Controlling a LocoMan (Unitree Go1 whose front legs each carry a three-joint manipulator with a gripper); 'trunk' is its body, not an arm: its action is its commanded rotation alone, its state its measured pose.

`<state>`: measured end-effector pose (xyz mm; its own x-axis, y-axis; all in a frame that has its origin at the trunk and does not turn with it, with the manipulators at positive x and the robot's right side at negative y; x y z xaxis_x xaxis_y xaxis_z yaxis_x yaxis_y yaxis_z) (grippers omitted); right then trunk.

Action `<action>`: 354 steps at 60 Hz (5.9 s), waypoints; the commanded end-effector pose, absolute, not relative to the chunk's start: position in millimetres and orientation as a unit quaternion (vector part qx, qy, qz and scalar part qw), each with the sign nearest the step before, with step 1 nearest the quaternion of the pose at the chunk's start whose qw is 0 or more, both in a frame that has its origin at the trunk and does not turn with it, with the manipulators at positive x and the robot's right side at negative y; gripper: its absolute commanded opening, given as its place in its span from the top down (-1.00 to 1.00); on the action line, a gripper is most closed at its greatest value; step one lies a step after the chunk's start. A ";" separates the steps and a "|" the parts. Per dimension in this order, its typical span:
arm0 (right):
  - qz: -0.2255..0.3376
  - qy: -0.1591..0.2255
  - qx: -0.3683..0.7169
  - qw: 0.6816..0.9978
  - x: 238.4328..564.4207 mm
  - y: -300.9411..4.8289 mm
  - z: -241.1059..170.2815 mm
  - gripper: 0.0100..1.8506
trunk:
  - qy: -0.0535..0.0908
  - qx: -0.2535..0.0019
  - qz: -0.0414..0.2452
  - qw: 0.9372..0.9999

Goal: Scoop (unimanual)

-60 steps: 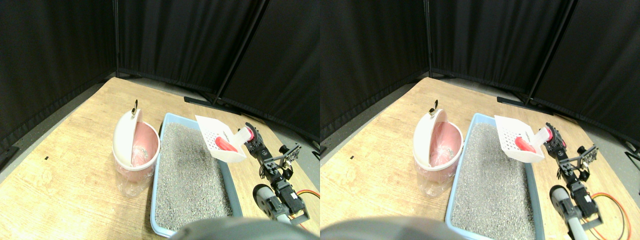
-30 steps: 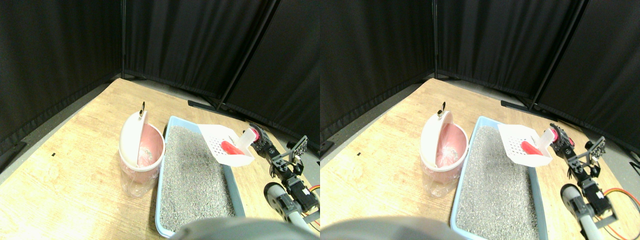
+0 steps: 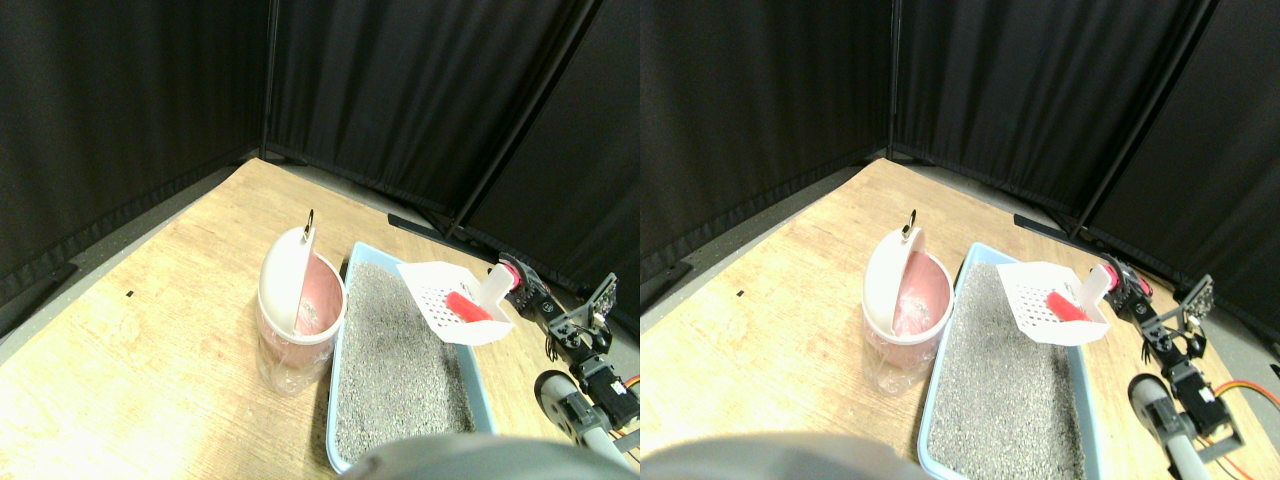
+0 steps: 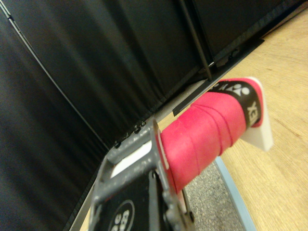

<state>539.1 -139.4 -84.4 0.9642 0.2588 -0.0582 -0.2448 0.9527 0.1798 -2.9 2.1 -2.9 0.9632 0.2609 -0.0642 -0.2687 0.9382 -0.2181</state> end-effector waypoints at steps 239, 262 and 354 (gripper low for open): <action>0.161 0.041 -0.222 0.961 569.4 -23.8 -64.6 0.95 | -0.010 -0.139 0.206 0.969; 0.163 0.023 -0.211 0.964 565.0 -24.8 -59.4 0.95 | -0.009 -0.137 0.204 0.969; 0.139 0.019 -0.258 0.956 561.7 -15.3 -53.5 0.95 | -0.011 -0.134 0.202 0.970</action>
